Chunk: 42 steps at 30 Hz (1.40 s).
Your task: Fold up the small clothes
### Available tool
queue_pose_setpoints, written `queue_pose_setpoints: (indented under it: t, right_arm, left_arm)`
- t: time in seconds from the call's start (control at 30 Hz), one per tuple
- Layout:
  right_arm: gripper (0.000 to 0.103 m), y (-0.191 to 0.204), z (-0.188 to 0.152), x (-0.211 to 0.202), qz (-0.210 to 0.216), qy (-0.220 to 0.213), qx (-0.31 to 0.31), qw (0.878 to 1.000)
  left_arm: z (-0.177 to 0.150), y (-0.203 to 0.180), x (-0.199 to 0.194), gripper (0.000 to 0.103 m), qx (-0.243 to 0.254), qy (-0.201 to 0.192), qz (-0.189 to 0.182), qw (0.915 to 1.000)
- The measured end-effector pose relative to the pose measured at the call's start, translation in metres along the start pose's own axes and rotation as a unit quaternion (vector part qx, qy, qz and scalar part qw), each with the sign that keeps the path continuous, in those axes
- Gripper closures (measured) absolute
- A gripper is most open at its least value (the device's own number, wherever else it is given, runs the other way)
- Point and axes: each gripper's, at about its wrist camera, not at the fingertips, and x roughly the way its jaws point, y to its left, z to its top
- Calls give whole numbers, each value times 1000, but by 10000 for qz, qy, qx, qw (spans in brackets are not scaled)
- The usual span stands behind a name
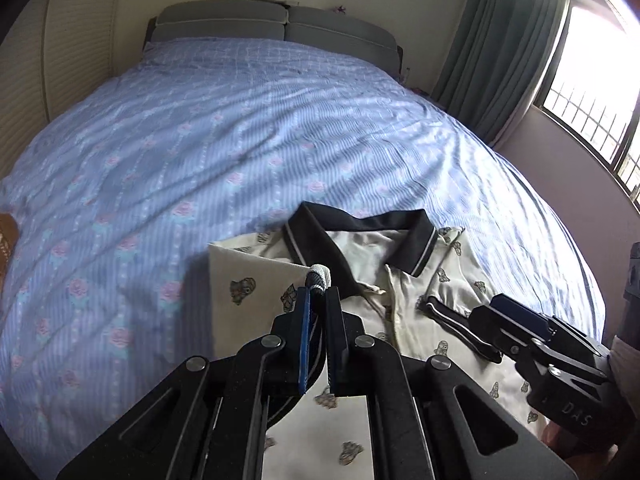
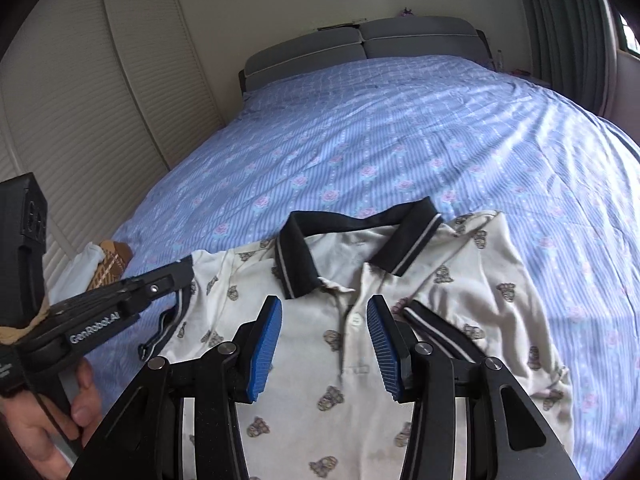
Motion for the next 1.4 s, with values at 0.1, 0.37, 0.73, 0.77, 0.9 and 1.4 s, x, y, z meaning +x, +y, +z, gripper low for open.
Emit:
queue_pose_setpoints:
  t: [0.1,0.37,0.73,0.77,0.9,1.4]
  right_arm:
    - [57,-25,1,-5,-84,-28,185,9998]
    - [57,-51,-10,-2,-85,102,409,9991]
    - [57,-21,-15,-4,228,159,270,9992]
    - [57,-15,-16,-3,272,188,206,9992]
    - [57,13,-26,7,509,417,-35,9978]
    - [57,48,-57,36,612,1039,-336,9921]
  left_arm:
    - [-5,-21,31,95,95,217,47,9997]
    - [-26,-28,70,93,258,438,256,9984]
    - [-50,6,-22,51,335,79,471,9983]
    - [-59,14,-28,51,300,118,512,9982]
    - [-93,43,-36,51,80,386,667,9970]
    - [-119,78,-23,51,-288,499,835,9948]
